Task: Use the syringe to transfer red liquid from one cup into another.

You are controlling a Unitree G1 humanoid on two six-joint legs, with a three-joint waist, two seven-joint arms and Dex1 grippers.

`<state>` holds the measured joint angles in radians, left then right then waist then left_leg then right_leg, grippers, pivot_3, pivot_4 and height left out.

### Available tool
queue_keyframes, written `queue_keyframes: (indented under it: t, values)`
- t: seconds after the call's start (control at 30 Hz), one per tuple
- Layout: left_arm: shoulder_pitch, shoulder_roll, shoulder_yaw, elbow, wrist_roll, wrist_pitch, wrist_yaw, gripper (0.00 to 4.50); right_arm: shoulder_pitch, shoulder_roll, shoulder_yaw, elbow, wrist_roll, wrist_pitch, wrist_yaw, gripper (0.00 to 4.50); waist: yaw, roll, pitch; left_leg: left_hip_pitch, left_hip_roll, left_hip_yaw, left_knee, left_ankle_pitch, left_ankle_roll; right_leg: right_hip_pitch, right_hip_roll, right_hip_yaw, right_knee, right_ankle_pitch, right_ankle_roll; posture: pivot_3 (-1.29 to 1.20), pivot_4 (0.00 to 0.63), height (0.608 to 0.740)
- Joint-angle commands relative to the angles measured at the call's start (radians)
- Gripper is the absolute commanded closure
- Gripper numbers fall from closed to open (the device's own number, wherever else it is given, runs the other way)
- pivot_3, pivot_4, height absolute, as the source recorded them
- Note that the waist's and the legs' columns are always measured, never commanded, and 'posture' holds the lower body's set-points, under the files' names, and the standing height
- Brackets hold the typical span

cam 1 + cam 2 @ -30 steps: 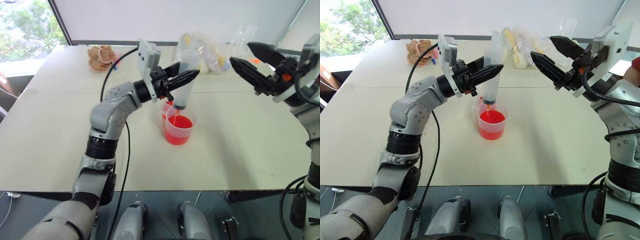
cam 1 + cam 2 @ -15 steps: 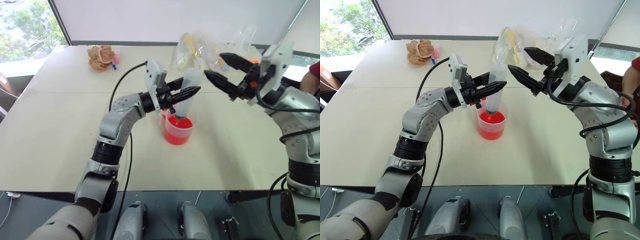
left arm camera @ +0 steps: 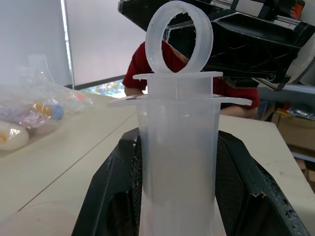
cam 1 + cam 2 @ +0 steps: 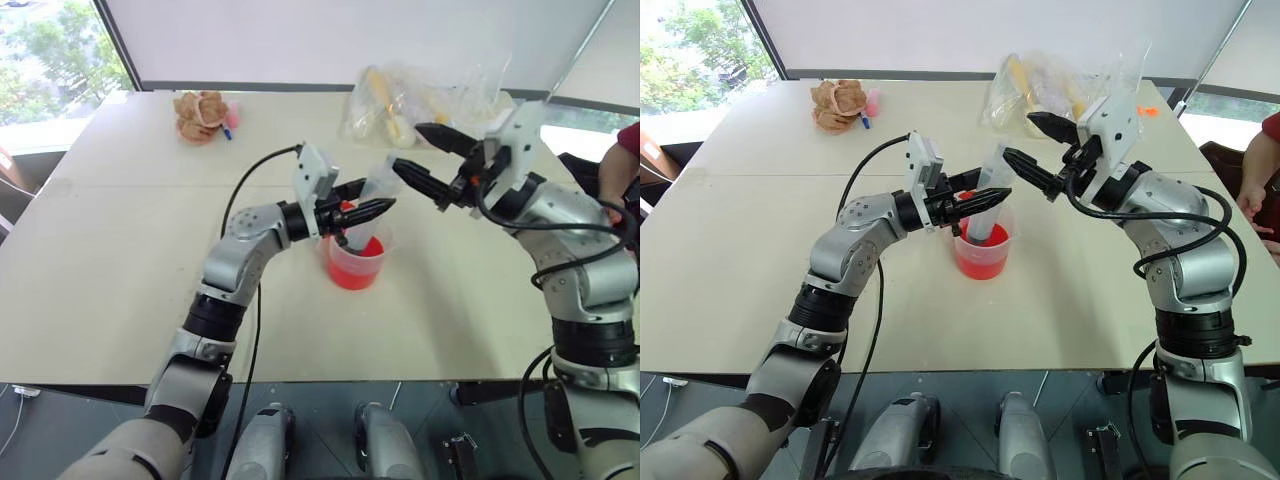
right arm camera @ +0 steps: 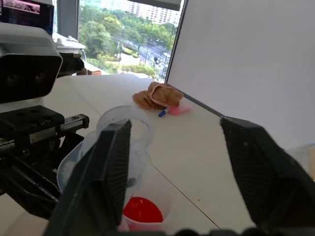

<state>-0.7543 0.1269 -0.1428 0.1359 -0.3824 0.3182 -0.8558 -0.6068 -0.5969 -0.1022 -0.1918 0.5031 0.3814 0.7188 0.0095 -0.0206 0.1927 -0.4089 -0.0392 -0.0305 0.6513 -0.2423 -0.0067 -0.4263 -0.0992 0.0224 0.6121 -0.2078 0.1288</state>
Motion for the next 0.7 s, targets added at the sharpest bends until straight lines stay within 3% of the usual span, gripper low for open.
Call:
queue_keyframes:
  t: [0.03,0.1,0.43,0.7]
  values:
    - [0.009,-0.01,-0.014,-0.013,0.004,-0.025,-0.013,3.11,-0.024,0.011,-0.014,-0.02,0.005,-0.029,0.01,3.53,0.0,0.0,0.0,0.0,0.0,0.0,0.0,0.0,0.0,0.0,0.0,0.0,0.0,0.0,0.0,0.0,0.15,0.737]
    - [0.012,-0.012,-0.013,-0.01,0.005,-0.028,-0.012,3.11,-0.022,0.016,-0.013,-0.019,0.003,-0.029,0.013,4.49,0.0,0.0,0.0,0.0,0.0,0.0,0.0,0.0,0.0,0.0,0.0,0.0,0.0,0.0,0.0,0.0,0.15,0.737]
    - [0.028,-0.02,-0.022,-0.002,0.011,-0.039,-0.011,3.11,-0.001,0.035,-0.005,-0.046,0.006,-0.011,0.007,4.49,0.0,0.0,0.0,0.0,0.0,0.0,0.0,0.0,0.0,0.0,0.0,0.0,0.0,0.0,0.0,0.0,0.15,0.737]
    - [0.059,-0.026,-0.041,-0.015,0.01,-0.027,-0.016,3.11,-0.066,0.042,-0.055,0.005,-0.015,-0.052,-0.037,4.49,0.0,0.0,0.0,0.0,0.0,0.0,0.0,0.0,0.0,0.0,0.0,0.0,0.0,0.0,0.0,0.0,0.15,0.737]
